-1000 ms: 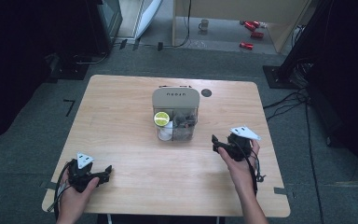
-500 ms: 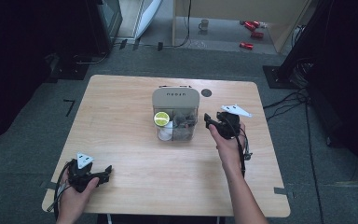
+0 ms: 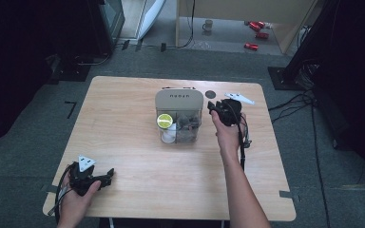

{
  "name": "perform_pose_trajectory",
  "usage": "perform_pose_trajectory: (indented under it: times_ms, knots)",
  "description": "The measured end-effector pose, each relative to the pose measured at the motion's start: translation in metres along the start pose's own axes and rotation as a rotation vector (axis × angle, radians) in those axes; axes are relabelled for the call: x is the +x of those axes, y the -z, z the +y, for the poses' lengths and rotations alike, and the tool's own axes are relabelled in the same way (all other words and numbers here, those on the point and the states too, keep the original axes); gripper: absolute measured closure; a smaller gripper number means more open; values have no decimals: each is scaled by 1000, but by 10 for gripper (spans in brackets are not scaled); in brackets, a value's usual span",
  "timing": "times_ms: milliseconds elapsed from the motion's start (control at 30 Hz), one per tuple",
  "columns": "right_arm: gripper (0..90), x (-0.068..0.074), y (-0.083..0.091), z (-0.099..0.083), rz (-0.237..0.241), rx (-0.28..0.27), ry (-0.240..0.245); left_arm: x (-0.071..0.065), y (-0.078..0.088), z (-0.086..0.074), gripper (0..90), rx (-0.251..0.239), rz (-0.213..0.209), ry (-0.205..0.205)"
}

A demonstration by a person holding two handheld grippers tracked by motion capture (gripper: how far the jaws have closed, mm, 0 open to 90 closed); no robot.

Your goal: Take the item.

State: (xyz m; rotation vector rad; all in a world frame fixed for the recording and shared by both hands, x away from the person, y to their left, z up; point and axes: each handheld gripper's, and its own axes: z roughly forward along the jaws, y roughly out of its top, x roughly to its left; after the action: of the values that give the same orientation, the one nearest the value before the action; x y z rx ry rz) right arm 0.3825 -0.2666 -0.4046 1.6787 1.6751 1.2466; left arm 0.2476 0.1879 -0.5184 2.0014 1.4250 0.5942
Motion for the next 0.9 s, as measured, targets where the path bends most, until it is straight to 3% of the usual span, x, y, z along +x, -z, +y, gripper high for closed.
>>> perform_pose_trajectory:
  times_ms: [167,467,633,900]
  knots:
    - [630,2,-6,7,-9,-3,-15,0,0,0,68,1,0,-1]
    - [653,12,-17,18,-13,5,1,0,0,0,67,1,-3,-4]
    - [656,8,-14,17,40,8,-11,0,0,0,67,0,-4,-4]
    - [626,8,-4,13,66,13,14,1,0,0,67,1,-5,-6]
